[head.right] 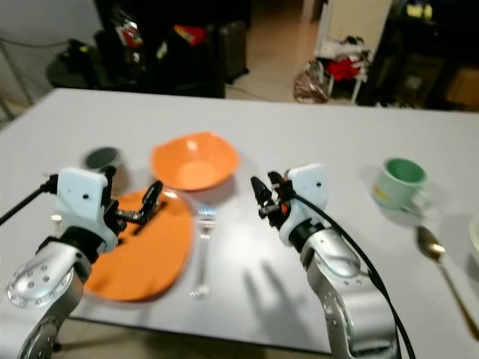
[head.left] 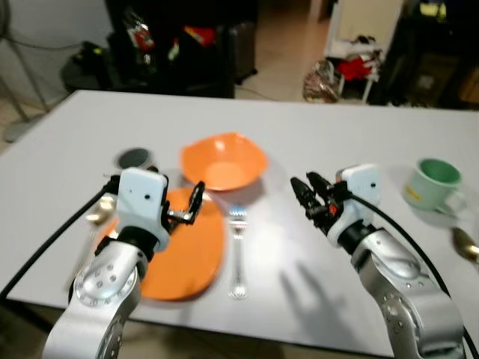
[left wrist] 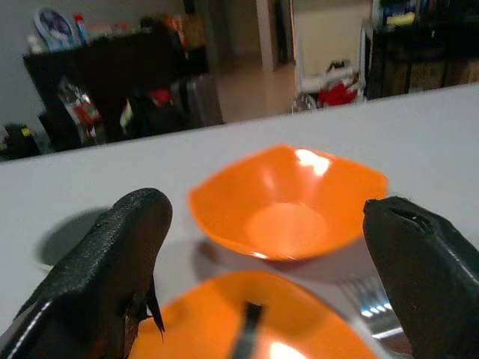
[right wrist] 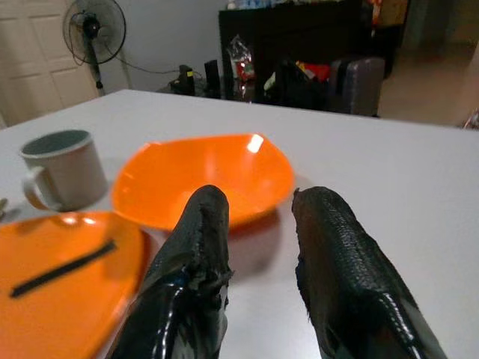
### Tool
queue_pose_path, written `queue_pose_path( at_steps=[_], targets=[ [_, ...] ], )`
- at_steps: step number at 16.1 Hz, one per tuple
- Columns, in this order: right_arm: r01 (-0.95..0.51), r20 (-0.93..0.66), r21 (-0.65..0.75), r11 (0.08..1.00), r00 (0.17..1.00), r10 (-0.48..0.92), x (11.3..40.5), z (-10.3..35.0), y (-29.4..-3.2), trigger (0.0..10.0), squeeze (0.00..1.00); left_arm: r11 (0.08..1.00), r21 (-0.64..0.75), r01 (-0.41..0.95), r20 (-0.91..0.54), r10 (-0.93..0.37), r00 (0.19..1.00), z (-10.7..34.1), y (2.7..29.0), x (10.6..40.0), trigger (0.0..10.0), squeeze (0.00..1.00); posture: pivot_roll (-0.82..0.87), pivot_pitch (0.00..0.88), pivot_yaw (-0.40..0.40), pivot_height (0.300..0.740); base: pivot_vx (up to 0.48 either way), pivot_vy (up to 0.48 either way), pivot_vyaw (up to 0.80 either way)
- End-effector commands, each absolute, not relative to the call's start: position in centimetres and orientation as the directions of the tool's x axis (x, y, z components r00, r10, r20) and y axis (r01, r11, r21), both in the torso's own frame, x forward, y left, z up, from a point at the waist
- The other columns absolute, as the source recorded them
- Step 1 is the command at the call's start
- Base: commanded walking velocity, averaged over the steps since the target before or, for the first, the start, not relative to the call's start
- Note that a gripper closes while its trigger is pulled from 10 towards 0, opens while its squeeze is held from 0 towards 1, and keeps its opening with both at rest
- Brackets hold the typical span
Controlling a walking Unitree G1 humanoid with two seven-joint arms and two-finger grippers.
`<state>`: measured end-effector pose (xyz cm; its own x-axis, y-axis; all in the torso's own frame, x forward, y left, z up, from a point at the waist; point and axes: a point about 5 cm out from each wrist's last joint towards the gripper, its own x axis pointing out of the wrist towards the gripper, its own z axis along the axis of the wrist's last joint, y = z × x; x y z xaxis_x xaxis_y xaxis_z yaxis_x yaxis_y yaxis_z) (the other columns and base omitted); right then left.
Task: Setting the table
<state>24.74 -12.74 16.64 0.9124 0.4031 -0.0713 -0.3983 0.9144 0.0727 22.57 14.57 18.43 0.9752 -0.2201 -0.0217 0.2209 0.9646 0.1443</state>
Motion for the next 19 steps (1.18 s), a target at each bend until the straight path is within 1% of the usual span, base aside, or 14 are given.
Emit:
queue_pose_path(
  at_steps=[1, 3, 5, 6, 10, 13, 16, 17, 19],
  targets=[
    [-0.418, -0.049, 0.078, 0.905, 0.905, 0.422, 24.7, 17.0, -12.4, 10.0, 0.0, 0.966, 0.17, 0.196, -0.018, -0.196, 0.98, 18.7, 15.1, 22.6, 10.0, 0.0, -0.06, 0.0, 0.022, 0.74, 0.0, -0.48, 0.8],
    [-0.428, -0.049, 0.08, 0.9, 0.9, 0.433, 24.6, 16.9, -12.2, 10.0, 0.0, 0.965, 0.173, 0.195, -0.02, -0.194, 0.981, 18.7, 15.1, 22.6, 10.0, 0.0, -0.06, 0.0, 0.022, 0.74, 0.0, -0.48, 0.8],
    [-0.433, -0.048, 0.081, 0.898, 0.898, 0.437, 24.6, 16.8, -12.1, 10.0, 0.0, 0.969, 0.156, 0.189, -0.031, -0.186, 0.982, 18.5, 15.2, 22.5, 10.0, 0.0, -0.06, 0.0, 0.024, 0.74, 0.0, -0.281, 0.8],
    [-0.433, -0.046, 0.083, 0.897, 0.898, 0.438, 24.6, 16.8, -12.1, 10.0, 0.0, 0.973, 0.142, 0.182, -0.027, -0.18, 0.983, 18.5, 15.3, 22.5, 10.0, 0.0, -0.06, 0.0, 0.023, 0.74, 0.0, 0.0, 0.8],
    [-0.435, -0.041, 0.093, 0.896, 0.897, 0.44, 24.7, 16.8, -11.8, 10.0, 0.0, 0.978, 0.14, 0.154, -0.028, -0.152, 0.988, 18.7, 16.3, 22.5, 10.0, 0.0, -0.05, 0.0, 0.022, 0.74, 0.0, 0.48, 0.71],
    [-0.425, -0.03, 0.136, 0.895, 0.901, 0.432, 24.9, 16.8, -11.5, 10.0, 0.0, 0.978, 0.146, 0.148, -0.028, -0.146, 0.989, 18.8, 16.5, 22.4, 10.0, 0.0, -0.04, 0.0, 0.026, 0.74, 0.0, 0.48, 0.0],
    [-0.414, -0.019, 0.143, 0.899, 0.907, 0.42, 25.0, 16.9, -11.4, 10.0, 0.0, 0.977, 0.153, 0.151, -0.03, -0.148, 0.989, 18.9, 16.7, 22.5, 10.0, 0.0, -0.04, 0.0, 0.032, 0.74, 0.0, 0.48, 0.0],
    [-0.386, -0.027, 0.133, 0.913, 0.919, 0.393, 25.1, 16.8, -11.5, 10.0, 0.0, 0.976, 0.158, 0.153, -0.03, -0.15, 0.988, 19.0, 16.7, 22.6, 10.0, 0.0, -0.04, 0.0, 0.037, 0.74, 0.0, 0.48, 0.0],
    [-0.33, -0.05, 0.045, 0.943, 0.942, 0.332, 25.5, 16.3, -12.0, 10.0, 0.0, 0.974, 0.163, 0.157, -0.034, -0.153, 0.988, 19.1, 16.9, 22.6, 10.0, 0.0, -0.04, 0.0, 0.04, 0.74, 0.0, 0.48, 0.0]
  ],
)
